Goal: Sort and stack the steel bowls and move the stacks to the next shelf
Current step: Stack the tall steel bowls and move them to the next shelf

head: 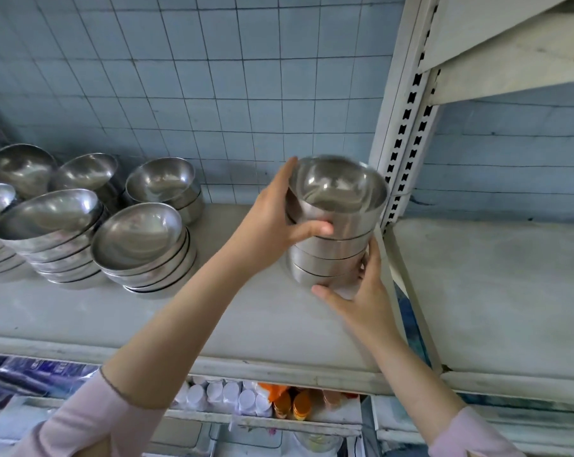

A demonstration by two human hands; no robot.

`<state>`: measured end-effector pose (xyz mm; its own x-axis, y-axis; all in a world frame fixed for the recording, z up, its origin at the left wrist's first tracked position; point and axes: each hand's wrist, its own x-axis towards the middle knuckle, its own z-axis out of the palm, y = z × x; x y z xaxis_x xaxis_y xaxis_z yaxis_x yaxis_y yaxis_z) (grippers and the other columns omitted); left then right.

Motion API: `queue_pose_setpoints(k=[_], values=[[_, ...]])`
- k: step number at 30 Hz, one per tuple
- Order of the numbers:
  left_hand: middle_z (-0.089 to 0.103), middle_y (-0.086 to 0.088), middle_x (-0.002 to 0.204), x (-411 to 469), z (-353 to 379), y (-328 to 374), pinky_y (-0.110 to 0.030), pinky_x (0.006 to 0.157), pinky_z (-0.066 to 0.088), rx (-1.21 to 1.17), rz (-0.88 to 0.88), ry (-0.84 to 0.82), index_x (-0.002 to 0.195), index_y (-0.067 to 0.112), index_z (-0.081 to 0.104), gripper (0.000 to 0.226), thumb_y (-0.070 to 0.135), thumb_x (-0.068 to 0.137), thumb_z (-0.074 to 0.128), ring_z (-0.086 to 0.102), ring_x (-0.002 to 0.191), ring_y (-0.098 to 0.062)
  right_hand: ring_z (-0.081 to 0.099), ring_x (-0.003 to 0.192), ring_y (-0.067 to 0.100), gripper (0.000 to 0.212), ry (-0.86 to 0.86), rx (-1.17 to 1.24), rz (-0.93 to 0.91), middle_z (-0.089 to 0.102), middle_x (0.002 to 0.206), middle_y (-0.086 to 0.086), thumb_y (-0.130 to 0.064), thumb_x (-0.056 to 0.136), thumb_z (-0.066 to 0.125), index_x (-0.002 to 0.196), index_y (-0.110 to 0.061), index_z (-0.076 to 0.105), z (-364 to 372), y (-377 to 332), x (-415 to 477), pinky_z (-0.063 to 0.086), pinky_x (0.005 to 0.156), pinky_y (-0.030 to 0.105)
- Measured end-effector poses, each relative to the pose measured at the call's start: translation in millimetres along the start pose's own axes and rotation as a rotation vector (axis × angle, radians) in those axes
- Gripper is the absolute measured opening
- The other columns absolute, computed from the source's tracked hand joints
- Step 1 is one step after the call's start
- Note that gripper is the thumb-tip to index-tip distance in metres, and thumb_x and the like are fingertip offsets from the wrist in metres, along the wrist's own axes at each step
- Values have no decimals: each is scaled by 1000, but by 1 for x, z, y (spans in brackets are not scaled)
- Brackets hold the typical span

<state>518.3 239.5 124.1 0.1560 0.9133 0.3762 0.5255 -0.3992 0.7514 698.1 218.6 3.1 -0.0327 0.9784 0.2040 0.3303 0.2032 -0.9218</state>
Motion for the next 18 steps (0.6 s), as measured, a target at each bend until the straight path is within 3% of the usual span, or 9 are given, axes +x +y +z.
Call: queue_pose_setpoints(k=[4, 10, 14, 18], values=[[34, 16, 141, -6, 1, -8, 5, 98, 19, 34, -33, -16, 152, 14, 18, 111, 54, 62, 71, 30, 131, 4, 41, 138, 9, 120, -1, -16, -3, 36, 156, -9, -54, 64, 82, 154, -42, 4, 1, 1, 1, 42, 111, 37], [32, 1, 155, -3, -5, -9, -33, 119, 18, 127, -85, -65, 153, 21, 15, 116, 68, 60, 66, 25, 145, -16, 41, 139, 11, 119, 1, -20, -14, 36, 156, -8, -59, 63, 79, 154, -41, 5, 1, 2, 1, 42, 111, 39], [26, 8, 154, -1, -8, -9, -37, 119, 21, 143, -91, -100, 153, 22, 12, 120, 73, 58, 65, 19, 146, -16, 43, 136, 11, 118, 6, -12, -15, 39, 154, -8, -59, 61, 80, 153, -41, 8, 0, 2, 2, 44, 109, 36], [5, 3, 163, -2, -17, -6, -38, 121, 12, 127, -116, -180, 153, 24, -10, 132, 72, 55, 65, 5, 150, -14, 50, 128, 7, 112, 24, 27, -5, 48, 143, -11, -43, 62, 89, 149, -39, 17, 2, 1, 5, 46, 98, 24]])
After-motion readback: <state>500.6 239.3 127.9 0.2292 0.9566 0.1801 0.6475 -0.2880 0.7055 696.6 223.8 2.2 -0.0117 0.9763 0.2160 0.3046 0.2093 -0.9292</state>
